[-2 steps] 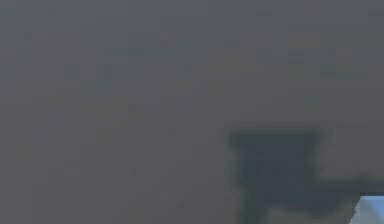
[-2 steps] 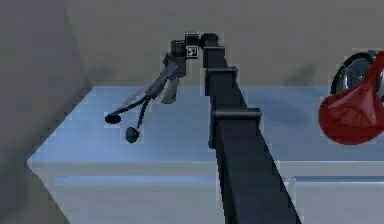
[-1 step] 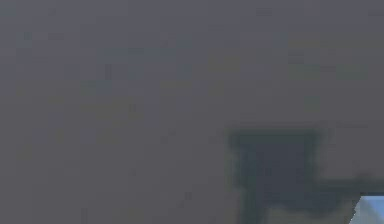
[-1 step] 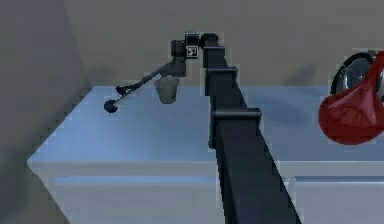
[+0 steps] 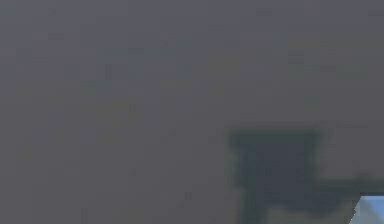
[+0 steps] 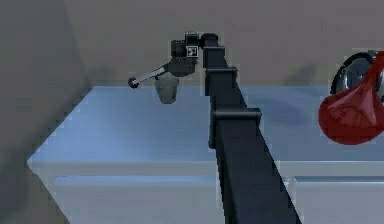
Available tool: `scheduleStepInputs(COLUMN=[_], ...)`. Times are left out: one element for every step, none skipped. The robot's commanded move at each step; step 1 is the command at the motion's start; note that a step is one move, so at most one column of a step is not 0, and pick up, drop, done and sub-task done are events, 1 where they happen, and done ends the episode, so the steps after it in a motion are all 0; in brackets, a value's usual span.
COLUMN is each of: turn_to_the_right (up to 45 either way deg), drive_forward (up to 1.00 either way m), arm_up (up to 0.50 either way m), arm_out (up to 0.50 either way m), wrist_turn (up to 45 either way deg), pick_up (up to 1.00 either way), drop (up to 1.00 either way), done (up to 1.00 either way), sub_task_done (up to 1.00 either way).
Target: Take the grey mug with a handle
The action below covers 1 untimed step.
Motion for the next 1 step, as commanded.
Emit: scheduleStepInputs(turn_to_the_right=[0.0], drive_forward=[0.00], arm_up=[0.00], arm_out=[0.00], wrist_turn=[24.0], pick_up=[0.00], drop=[0.00], done=[0.00], sub_task_done=[0.00])
